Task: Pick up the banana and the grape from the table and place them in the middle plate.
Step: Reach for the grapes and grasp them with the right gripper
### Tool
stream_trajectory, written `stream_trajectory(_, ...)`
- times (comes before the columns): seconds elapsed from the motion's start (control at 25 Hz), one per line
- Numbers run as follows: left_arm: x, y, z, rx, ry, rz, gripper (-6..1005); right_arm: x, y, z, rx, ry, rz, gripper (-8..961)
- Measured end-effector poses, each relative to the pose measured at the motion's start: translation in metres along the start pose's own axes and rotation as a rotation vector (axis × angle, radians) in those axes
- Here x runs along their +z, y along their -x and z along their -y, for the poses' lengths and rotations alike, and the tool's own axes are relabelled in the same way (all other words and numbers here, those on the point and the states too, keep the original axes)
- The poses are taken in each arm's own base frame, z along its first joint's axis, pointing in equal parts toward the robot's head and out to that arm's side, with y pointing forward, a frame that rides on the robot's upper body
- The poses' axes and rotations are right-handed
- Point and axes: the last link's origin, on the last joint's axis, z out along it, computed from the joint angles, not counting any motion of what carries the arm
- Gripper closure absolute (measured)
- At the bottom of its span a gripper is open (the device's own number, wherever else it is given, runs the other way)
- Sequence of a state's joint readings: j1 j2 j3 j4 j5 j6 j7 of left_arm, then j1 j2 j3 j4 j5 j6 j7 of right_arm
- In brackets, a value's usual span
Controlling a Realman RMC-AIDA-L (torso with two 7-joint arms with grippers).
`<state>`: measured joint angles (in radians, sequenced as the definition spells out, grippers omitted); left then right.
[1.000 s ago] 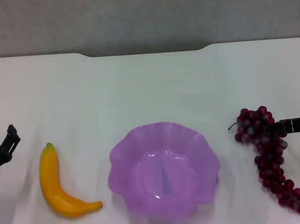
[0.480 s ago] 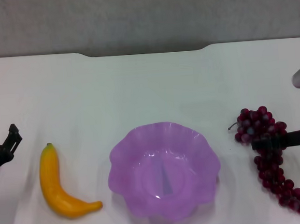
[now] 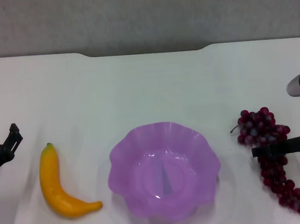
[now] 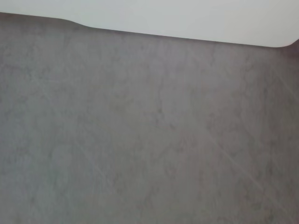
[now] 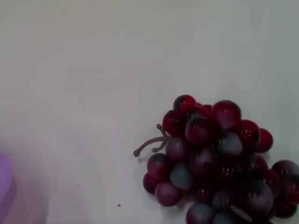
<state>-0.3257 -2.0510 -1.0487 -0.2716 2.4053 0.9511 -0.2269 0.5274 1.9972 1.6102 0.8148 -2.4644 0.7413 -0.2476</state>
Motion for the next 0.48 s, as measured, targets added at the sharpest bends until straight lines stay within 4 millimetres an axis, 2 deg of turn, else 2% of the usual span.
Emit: stream_trajectory(0.48, 0.0004, -0.0004, 0.0001, -0.001, -0.001, -0.001, 108, 0.0027, 0.0029, -0.0065, -0.056, -0.006, 0.030, 229)
